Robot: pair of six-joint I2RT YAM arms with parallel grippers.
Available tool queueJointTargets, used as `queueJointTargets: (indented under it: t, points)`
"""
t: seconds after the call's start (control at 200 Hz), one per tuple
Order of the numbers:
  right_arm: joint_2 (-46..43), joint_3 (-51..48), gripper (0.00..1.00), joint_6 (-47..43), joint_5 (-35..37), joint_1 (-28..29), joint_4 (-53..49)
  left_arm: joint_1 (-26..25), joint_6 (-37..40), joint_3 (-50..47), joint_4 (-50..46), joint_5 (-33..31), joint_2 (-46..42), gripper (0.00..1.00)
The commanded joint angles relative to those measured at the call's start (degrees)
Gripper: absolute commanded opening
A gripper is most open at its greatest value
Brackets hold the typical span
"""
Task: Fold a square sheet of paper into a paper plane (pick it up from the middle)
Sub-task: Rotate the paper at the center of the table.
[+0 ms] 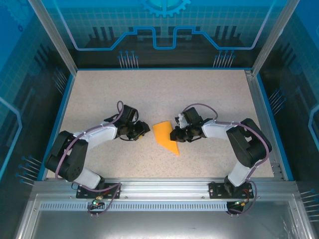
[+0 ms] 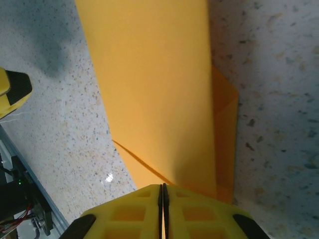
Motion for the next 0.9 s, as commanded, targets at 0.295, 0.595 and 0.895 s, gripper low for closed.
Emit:
queueJointTargets:
  t: [0.295, 0.595, 0.895]
  points:
    - [3.8, -12.1, 0.11, 19.8, 5.7, 0.0, 18.1, -1.1, -1.9, 3.2, 2.1, 5.3, 4.4, 0.42]
    - [2.3, -11.4, 0.12, 22.8, 10.6, 3.6, 15.5, -1.2, -1.7, 6.1, 2.0, 7.3, 8.0, 0.42]
    - [1.4, -10.6, 0.12, 20.7, 9.4, 2.3, 13.7, -1.2, -2.0, 7.5, 2.5, 8.7, 10.4, 0.43]
